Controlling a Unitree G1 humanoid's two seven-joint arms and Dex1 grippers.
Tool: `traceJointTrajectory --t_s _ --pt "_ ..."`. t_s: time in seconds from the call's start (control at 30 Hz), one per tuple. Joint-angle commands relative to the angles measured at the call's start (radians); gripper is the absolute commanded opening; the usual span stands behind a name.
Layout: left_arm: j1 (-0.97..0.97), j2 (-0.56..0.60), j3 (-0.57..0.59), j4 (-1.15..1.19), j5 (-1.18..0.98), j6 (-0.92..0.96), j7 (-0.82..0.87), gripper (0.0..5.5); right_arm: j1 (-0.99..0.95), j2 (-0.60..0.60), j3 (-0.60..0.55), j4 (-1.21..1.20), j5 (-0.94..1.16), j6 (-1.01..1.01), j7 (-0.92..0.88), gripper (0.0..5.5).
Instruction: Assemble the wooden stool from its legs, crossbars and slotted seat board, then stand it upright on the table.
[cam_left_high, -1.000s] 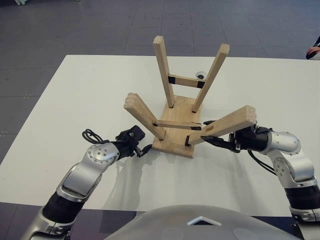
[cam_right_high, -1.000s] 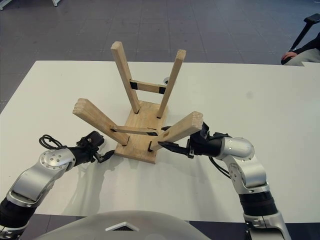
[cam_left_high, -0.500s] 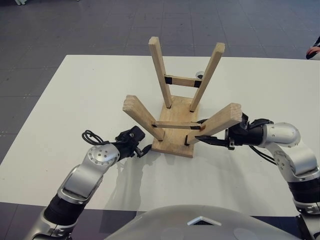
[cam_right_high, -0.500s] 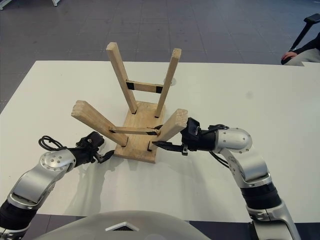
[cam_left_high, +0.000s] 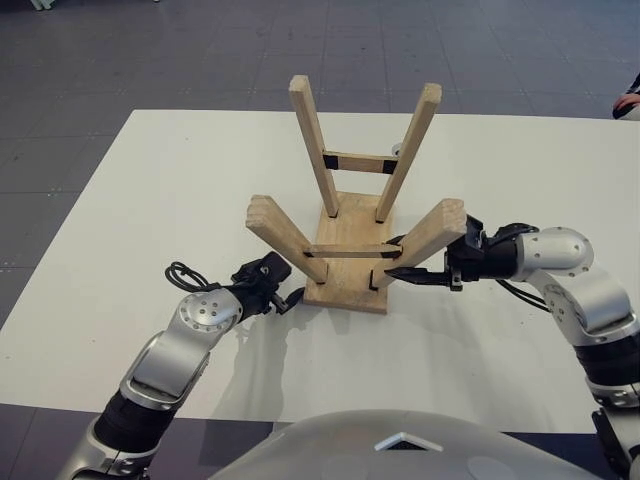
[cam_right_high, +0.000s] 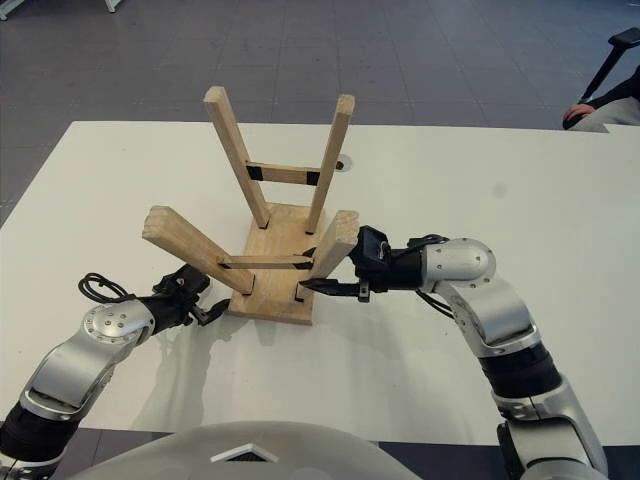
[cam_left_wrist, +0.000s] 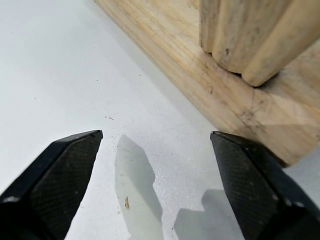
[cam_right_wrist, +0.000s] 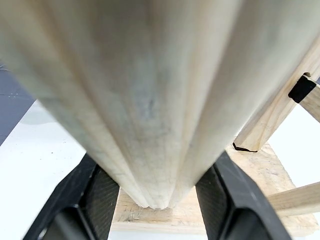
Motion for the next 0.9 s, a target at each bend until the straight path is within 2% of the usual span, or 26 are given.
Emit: traceJointTrajectory --t_s 0.03,0.13,0.37,0.5,0.6,0.67,0.77,0.9 --pt "0.033 -0.010 -0.027 0.034 0.009 0.048 -0.004 4.01 0.020 -0.047 0.131 0.072 -0.136 0.117 0.007 2.03" --pt "0.018 -0.021 -0.023 0.038 0.011 0.049 0.000 4.01 0.005 -0.018 0.185 0.181 -0.193 0.148 -0.046 2.03" --pt "-0.012 0.003 0.050 0.063 0.008 0.043 -0.009 4.01 -0.021 0.036 0.209 0.353 -0.231 0.095 -0.112 2.03" --pt "-0.067 0.025 0.215 0.083 -0.024 0.052 -0.008 4.01 -0.047 0.042 0.210 0.395 -0.232 0.075 -0.127 2.03" --pt "-0.250 -0.047 0.452 0.013 -0.108 0.146 0.060 4.01 -0.067 0.047 0.210 0.419 -0.230 0.065 -0.134 2.03" --pt "-0.407 -0.085 0.539 -0.062 -0.133 0.223 0.124 3.83 -0.071 0.048 0.210 0.430 -0.228 0.059 -0.136 2.03" --pt "-0.657 -0.105 0.545 -0.187 -0.142 0.337 0.205 3.23 -0.075 0.049 0.213 0.443 -0.228 0.052 -0.138 2.03" --pt "-0.869 -0.239 0.420 -0.317 -0.197 0.522 0.261 2.54 -0.081 0.051 0.216 0.459 -0.229 0.045 -0.138 2.03"
